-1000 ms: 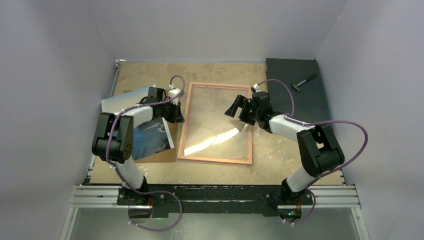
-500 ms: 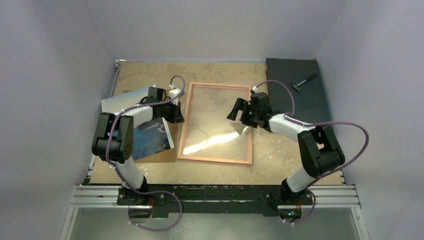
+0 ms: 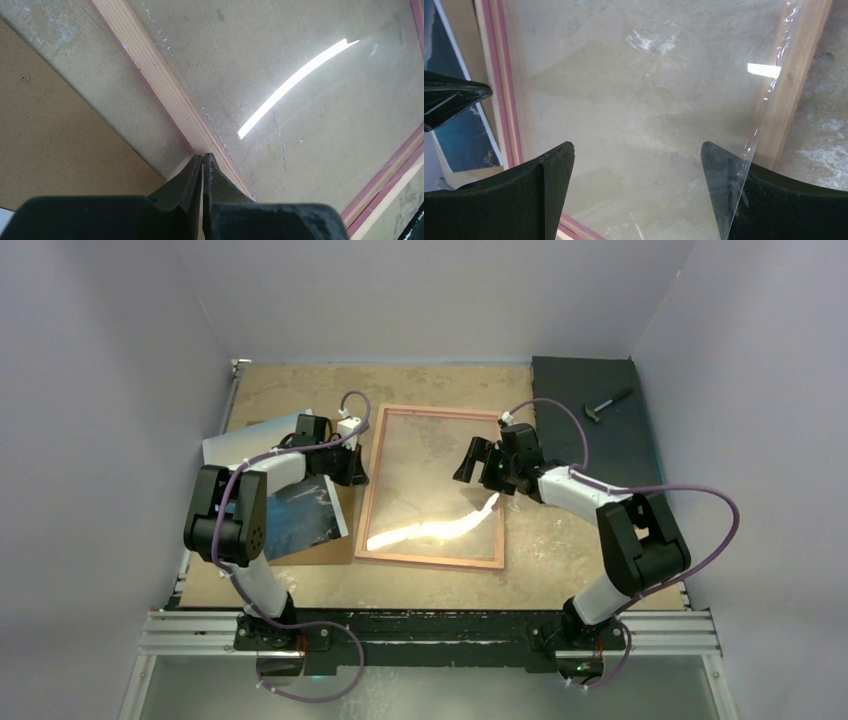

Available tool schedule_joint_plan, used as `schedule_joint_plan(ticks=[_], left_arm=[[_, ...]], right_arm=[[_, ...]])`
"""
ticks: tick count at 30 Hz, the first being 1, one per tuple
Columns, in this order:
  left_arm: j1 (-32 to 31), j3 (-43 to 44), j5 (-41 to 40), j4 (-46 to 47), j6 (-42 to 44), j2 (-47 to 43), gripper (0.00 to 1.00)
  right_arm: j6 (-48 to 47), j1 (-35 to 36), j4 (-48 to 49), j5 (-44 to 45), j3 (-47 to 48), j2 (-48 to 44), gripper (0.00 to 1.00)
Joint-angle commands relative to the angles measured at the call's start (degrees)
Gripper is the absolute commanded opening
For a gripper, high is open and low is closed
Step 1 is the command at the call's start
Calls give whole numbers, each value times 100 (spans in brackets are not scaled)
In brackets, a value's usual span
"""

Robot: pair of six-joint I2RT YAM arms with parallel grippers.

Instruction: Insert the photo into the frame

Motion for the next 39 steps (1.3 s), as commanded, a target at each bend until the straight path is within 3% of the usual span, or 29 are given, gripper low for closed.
schedule_joint_plan(ticks=[1, 23, 30, 33, 35, 39], left_arm=[[-40, -249, -288, -587, 257, 235, 0], [-8, -249, -299, -616, 343, 196, 0], [2, -249, -299, -624, 339, 176, 0], [3, -237, -295, -648, 332, 173, 0], [0, -225, -299, -652, 337, 177, 0], [4, -222, -289, -653, 345, 195, 0]], right_arm=[[-229, 53, -31, -544, 412, -267, 99], [-168, -379, -329, -1655, 557, -1142, 99], [-5, -469, -40, -1865, 276, -1240, 93], [28, -473, 43, -1926, 216, -1174, 83], [99, -480, 134, -1905, 141, -1192, 71], [304, -481, 306, -1935, -2, -1243, 33]])
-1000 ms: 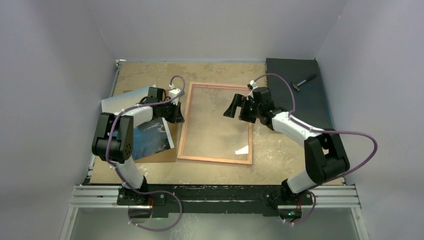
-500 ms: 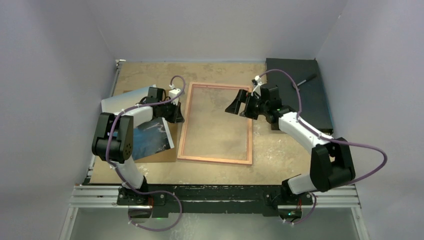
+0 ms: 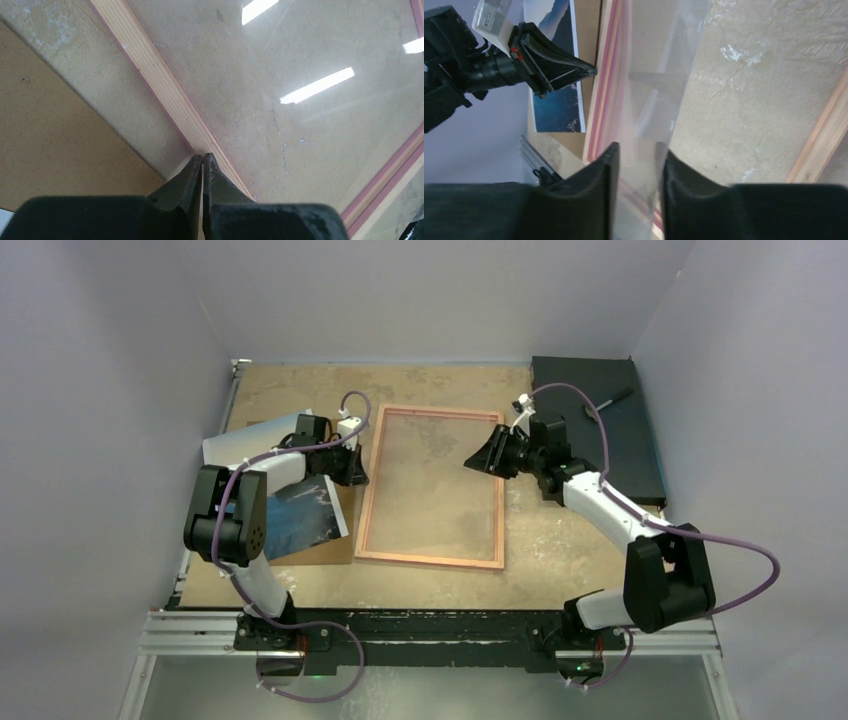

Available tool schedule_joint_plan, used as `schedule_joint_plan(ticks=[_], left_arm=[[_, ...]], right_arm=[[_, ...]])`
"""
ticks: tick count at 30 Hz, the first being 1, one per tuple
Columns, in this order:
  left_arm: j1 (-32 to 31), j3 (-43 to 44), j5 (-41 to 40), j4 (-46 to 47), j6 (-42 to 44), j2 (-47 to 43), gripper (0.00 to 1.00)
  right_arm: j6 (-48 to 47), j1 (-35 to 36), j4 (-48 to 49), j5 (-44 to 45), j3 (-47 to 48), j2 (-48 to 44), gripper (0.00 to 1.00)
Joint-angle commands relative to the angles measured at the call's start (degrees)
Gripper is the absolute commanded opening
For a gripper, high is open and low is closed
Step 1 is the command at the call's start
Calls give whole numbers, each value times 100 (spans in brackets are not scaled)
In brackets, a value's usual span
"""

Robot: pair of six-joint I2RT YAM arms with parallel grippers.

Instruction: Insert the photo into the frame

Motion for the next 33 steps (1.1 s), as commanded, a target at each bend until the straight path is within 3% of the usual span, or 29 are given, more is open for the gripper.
schedule_joint_plan(ticks=[1, 9, 19, 33], left_arm=[[-11, -232, -288, -650, 303, 207, 0], [-6, -260, -295, -663, 345, 213, 0], [2, -256, -257, -700, 354, 208, 0], [134, -250, -154, -801, 417, 210, 0]], right_arm=[[250, -9, 371, -357, -131, -84, 26], [474, -13, 538, -818, -227, -70, 0], [1191, -117, 1191, -1289, -290, -188, 0], [1724, 14, 1505, -1076, -339, -553, 0]])
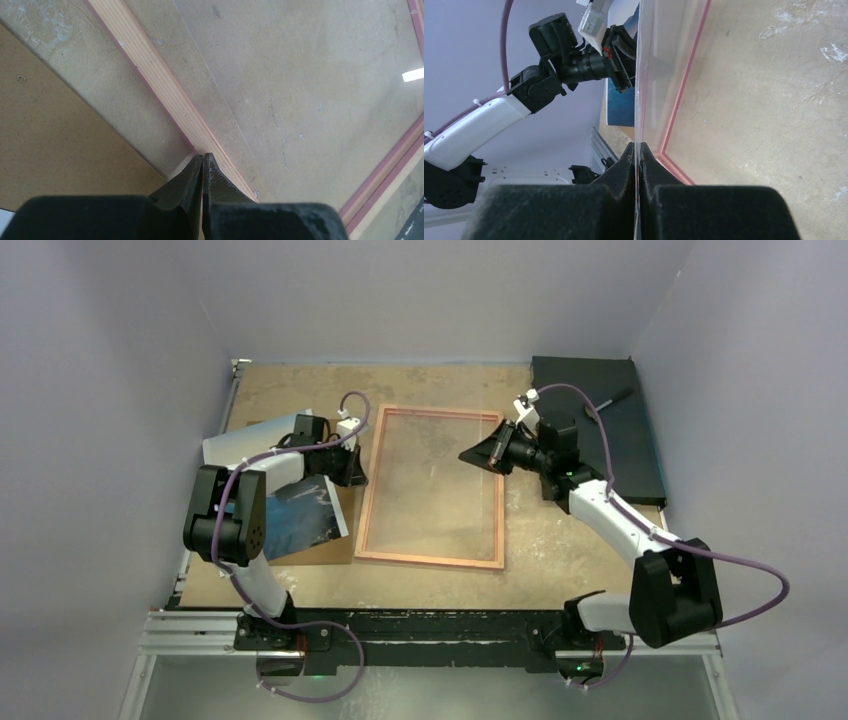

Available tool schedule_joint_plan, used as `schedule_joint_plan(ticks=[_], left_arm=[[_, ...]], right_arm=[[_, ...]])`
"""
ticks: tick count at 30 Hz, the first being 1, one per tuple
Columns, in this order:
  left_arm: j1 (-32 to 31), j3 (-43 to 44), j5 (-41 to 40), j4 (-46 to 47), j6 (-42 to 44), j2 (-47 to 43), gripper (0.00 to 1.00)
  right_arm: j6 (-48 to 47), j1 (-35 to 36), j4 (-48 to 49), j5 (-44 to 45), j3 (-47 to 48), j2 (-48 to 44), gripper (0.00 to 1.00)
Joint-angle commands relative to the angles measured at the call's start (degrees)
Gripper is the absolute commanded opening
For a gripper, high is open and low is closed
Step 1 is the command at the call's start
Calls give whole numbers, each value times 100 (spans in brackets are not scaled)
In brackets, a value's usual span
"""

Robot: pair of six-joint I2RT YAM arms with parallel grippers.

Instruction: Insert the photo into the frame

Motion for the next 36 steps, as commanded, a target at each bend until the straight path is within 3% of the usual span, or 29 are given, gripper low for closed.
schedule_joint_plan(ticks=[1, 7, 18, 36], left_arm=[[65, -255, -288, -721, 269, 210, 0], [93, -263, -270, -733, 278, 203, 0], [113, -258, -252, -722, 283, 209, 0], [135, -239, -209, -757, 304, 245, 0]], right_arm=[[330, 92, 549, -98, -88, -137, 0], [442, 256, 748, -120, -11, -64, 0], [-191, 259, 82, -201, 114, 164, 0], [-536, -253, 27, -156, -262, 363, 0]])
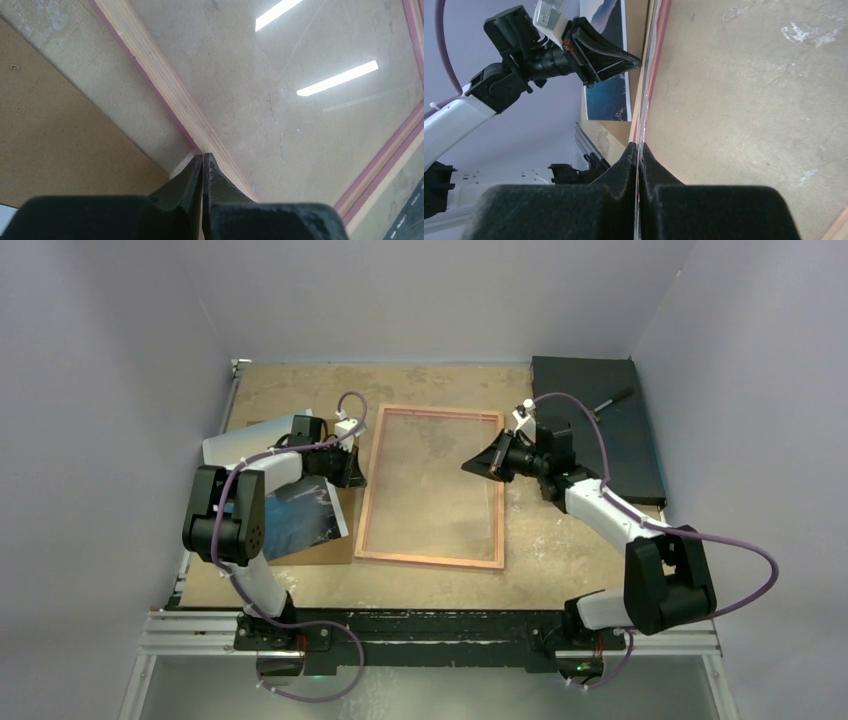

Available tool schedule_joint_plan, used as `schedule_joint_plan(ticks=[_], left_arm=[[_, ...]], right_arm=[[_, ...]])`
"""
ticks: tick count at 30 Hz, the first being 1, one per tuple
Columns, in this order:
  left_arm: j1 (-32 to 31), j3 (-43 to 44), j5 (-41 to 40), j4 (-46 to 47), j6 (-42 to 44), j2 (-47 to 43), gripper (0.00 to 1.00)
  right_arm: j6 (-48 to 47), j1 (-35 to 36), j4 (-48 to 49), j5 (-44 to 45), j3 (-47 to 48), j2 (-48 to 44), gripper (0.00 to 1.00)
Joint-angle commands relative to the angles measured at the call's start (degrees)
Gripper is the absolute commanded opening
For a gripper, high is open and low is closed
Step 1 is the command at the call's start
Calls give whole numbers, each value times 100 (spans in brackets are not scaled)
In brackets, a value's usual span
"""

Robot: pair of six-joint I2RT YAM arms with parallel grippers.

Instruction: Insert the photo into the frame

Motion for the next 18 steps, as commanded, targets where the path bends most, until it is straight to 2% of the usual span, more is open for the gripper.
schedule_joint_plan(ticks=[1, 18], left_arm=[[44, -223, -342, -631, 286, 242, 0], [46, -191, -324, -639, 264, 304, 0]], right_arm=[[-278, -190, 93, -137, -93, 31, 0], [-61, -260, 490, 8, -693, -129, 0]])
